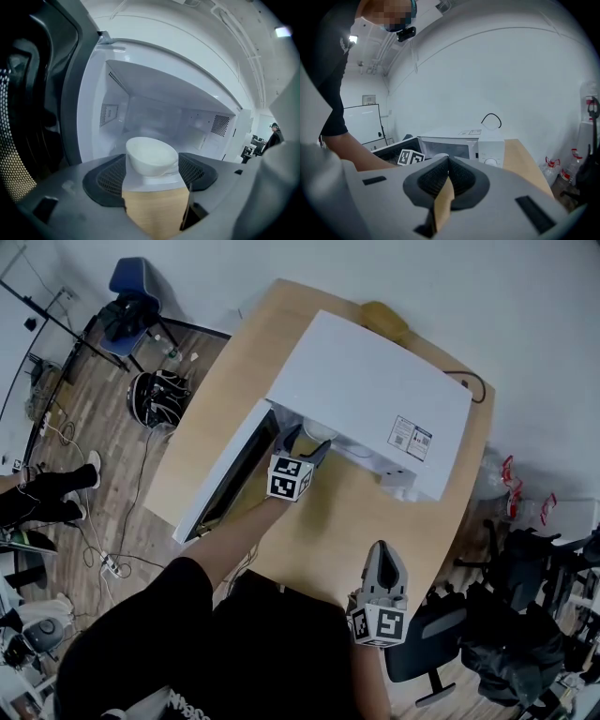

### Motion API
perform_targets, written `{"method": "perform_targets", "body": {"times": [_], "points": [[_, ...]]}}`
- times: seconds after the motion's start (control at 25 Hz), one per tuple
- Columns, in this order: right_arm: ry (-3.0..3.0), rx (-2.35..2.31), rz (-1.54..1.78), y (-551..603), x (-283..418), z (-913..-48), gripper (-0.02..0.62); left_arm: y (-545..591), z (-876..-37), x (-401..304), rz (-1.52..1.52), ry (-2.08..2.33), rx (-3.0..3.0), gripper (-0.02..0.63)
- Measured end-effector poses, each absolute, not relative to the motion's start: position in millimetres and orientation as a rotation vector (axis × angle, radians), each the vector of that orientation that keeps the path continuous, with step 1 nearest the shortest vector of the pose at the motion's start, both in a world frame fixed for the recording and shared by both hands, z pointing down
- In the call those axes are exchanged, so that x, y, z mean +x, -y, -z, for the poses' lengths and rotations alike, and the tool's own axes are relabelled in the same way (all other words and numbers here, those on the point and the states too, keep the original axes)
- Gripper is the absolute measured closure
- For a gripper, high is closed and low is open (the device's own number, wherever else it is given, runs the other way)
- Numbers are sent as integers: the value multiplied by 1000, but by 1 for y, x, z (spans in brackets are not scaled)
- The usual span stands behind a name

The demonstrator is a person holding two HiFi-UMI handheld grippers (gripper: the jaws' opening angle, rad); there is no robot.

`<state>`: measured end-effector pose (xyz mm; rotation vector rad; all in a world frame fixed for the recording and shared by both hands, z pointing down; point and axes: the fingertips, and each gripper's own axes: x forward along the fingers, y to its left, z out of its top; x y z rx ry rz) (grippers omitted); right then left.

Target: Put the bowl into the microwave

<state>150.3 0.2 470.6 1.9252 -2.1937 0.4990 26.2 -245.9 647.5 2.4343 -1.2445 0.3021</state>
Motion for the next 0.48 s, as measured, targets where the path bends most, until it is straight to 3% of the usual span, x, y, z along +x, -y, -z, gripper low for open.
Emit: {"method": "perform_targets", "body": {"times": [0.32, 0.44, 0.48], "points": [[2178, 1929, -550, -2, 160, -480, 535, 233, -637, 26, -332, 1228, 2523, 262], [2142, 1961, -594, -7, 169, -483, 535, 227, -631, 23, -351, 1229, 2565, 380], [2137, 1968, -599, -8, 170, -482, 535, 227, -631, 21, -357, 1234, 2564, 391]]}}
